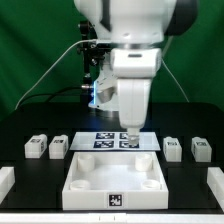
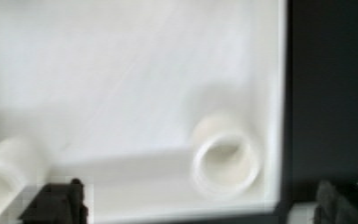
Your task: Assemble one leg
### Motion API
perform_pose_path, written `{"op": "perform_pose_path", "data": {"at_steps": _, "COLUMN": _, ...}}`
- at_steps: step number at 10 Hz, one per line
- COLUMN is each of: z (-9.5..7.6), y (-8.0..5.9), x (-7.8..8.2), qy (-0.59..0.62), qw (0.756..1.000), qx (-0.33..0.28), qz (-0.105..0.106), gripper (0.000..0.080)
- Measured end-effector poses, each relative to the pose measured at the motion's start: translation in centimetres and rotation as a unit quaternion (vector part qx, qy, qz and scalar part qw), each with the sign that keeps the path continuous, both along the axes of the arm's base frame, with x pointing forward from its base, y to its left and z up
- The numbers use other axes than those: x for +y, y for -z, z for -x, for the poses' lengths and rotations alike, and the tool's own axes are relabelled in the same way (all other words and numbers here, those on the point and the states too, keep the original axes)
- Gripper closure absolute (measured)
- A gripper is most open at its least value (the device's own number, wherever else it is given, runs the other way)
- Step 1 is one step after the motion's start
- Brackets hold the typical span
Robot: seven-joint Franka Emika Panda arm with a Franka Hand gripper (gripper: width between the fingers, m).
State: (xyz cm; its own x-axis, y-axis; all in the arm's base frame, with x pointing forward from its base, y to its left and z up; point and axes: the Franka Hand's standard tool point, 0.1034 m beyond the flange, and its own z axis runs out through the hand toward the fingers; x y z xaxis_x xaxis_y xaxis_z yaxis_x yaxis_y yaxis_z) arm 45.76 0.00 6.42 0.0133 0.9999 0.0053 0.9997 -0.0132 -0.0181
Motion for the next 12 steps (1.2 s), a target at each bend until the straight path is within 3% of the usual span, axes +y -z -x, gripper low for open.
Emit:
{"op": "perform_pose_path", "data": {"at_steps": 2, "z": 0.5, "y": 2.1, "x": -1.7, "qy": -0.061, "qw": 0.998, "qx": 0.006, "qz": -0.005, "gripper": 0.015}}
{"op": "perform_pose_path", "data": {"at_steps": 5, "z": 1.2, "y": 4.7, "x": -1.4, "qy": -0.027, "qw": 0.999, "qx": 0.015, "qz": -0.011, "gripper": 0.015}}
{"op": "perform_pose_path", "data": {"at_steps": 8, "z": 1.8, "y": 5.5, "x": -1.6, "qy": -0.018, "qw": 0.999, "qx": 0.024, "qz": -0.011, "gripper": 0.015}}
{"op": "perform_pose_path", "data": {"at_steps": 10, "z": 1.8, "y": 5.6, "x": -1.6, "qy": -0.018, "qw": 0.999, "qx": 0.024, "qz": -0.011, "gripper": 0.0428}}
{"op": "perform_pose_path", "data": {"at_steps": 11, "z": 1.8, "y": 5.6, "x": -1.6, "qy": -0.018, "qw": 0.999, "qx": 0.024, "qz": -0.011, "gripper": 0.0428}}
{"op": "perform_pose_path", "data": {"at_steps": 12, "z": 1.8, "y": 5.6, "x": -1.6, "qy": -0.018, "qw": 0.999, "qx": 0.024, "qz": -0.011, "gripper": 0.0578}}
